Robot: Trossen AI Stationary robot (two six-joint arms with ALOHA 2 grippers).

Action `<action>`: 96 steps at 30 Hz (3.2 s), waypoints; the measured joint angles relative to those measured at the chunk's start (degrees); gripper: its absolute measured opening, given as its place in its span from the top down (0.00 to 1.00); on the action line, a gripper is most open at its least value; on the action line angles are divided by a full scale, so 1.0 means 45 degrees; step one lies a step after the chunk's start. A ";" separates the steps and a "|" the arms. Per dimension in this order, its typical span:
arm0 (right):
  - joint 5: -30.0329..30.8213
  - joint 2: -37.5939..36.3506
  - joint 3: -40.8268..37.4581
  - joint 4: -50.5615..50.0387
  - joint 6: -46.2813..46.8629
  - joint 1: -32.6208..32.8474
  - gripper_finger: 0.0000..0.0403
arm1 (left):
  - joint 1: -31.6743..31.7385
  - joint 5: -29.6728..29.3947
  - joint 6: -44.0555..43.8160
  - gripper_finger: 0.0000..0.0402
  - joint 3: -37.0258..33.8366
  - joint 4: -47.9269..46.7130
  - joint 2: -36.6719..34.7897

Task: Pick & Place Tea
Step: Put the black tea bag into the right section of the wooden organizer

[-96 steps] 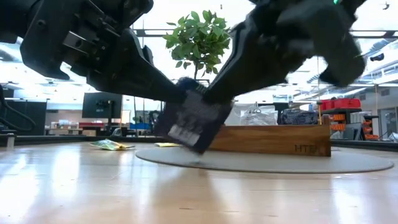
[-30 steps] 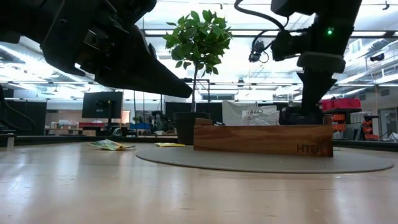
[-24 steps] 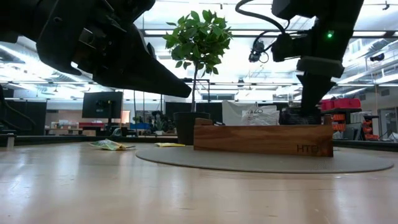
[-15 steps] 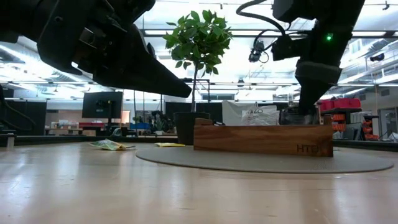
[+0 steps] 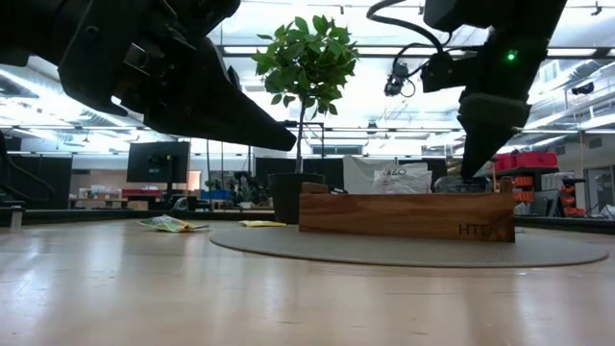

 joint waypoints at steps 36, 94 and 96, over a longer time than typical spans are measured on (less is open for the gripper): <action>0.1627 -0.3207 -0.3323 -0.2092 0.6287 0.3164 0.64 | 0.0054 0.0005 0.0000 0.73 0.0000 -0.0005 0.0000; -0.5994 -0.5536 -0.7517 0.4841 -0.0342 -1.1633 0.64 | 0.0204 0.0010 -0.0005 0.73 -0.0005 0.0437 0.0000; -0.5969 -0.5280 -0.7503 0.4984 -0.0332 -1.1627 0.64 | 0.0209 0.0010 -0.0005 0.73 -0.0005 0.0437 0.0000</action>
